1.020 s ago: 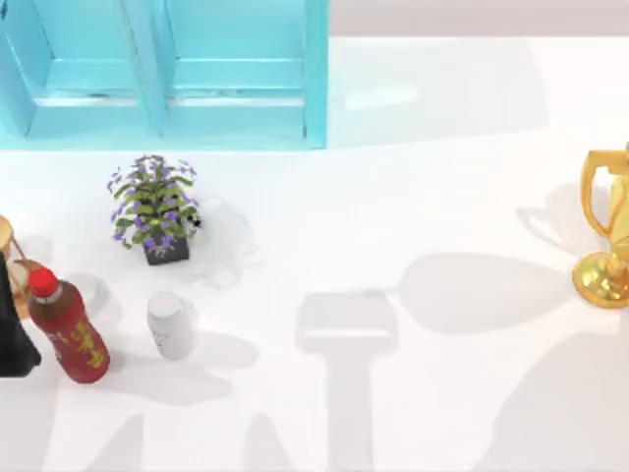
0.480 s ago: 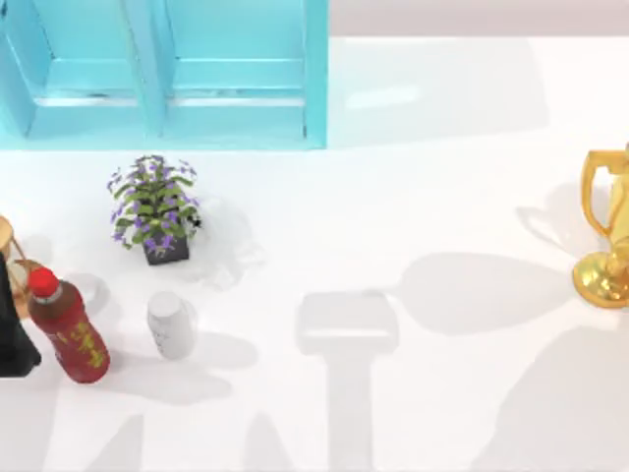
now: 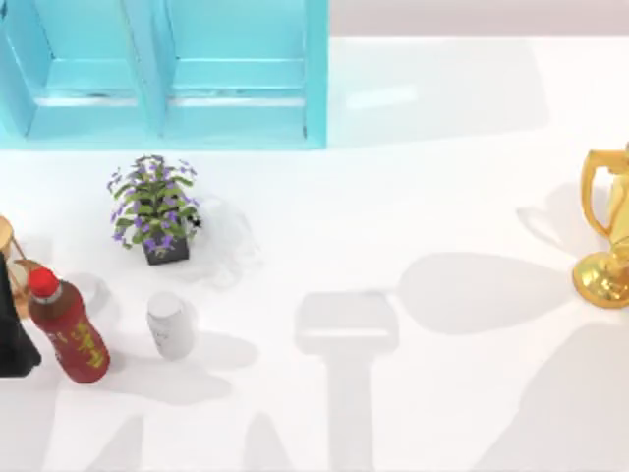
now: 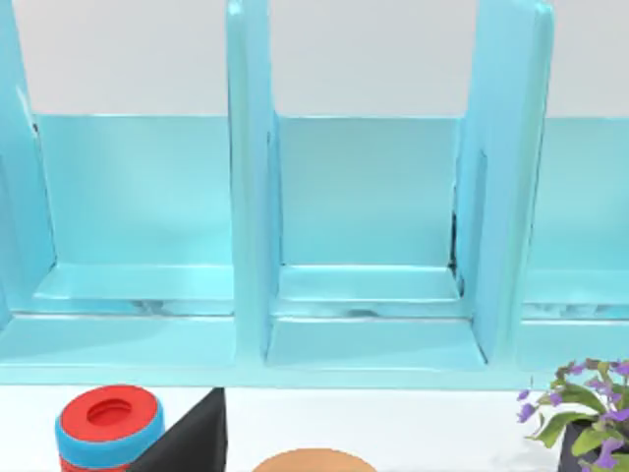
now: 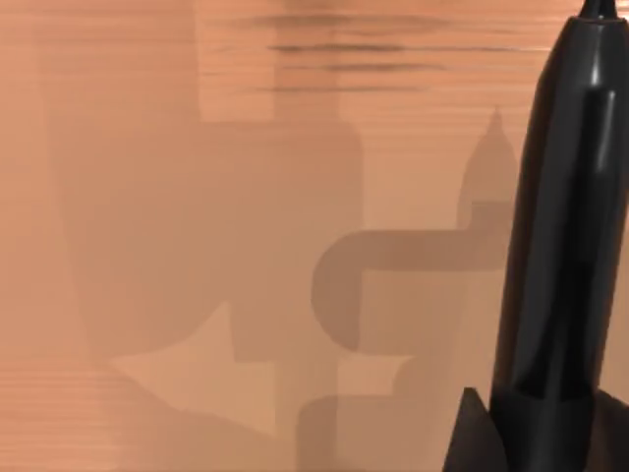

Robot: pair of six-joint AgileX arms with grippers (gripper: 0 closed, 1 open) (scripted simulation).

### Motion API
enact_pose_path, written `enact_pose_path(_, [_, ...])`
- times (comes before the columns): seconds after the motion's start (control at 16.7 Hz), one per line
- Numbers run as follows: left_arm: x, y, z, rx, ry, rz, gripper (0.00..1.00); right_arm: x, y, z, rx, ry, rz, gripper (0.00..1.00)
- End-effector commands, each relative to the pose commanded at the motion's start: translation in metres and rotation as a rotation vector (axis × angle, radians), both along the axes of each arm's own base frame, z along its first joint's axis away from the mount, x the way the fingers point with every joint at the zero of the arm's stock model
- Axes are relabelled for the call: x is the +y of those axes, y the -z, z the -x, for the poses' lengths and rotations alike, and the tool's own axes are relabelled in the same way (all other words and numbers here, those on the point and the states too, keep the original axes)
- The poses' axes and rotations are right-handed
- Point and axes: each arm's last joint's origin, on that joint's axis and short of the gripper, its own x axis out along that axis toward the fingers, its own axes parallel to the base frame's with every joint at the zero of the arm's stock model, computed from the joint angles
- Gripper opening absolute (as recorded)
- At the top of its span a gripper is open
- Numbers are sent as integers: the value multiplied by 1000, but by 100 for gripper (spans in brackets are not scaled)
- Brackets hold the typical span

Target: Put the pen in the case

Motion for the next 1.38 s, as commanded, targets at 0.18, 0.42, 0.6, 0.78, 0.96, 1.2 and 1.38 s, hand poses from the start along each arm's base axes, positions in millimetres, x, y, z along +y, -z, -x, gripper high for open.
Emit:
enact_pose_path(0.18, [0, 0, 0, 0, 0, 0, 100, -2, -1, 2, -29, 4, -1, 0])
enact_pose_path(0.42, [0, 0, 0, 0, 0, 0, 100, -2, -1, 2, -29, 4, -1, 8])
enact_pose_path(0.6, [0, 0, 0, 0, 0, 0, 100, -2, -1, 2, -29, 4, -1, 30])
enact_pose_path(0.78, [0, 0, 0, 0, 0, 0, 100, -2, -1, 2, -29, 4, -1, 53])
enact_pose_path(0.96, [0, 0, 0, 0, 0, 0, 100, -2, -1, 2, -29, 4, -1, 75])
enact_pose_path(1.2, [0, 0, 0, 0, 0, 0, 100, -2, -1, 2, -29, 4, -1, 100])
enact_pose_path(1.38, [0, 0, 0, 0, 0, 0, 100, -2, -1, 2, -29, 4, -1, 100])
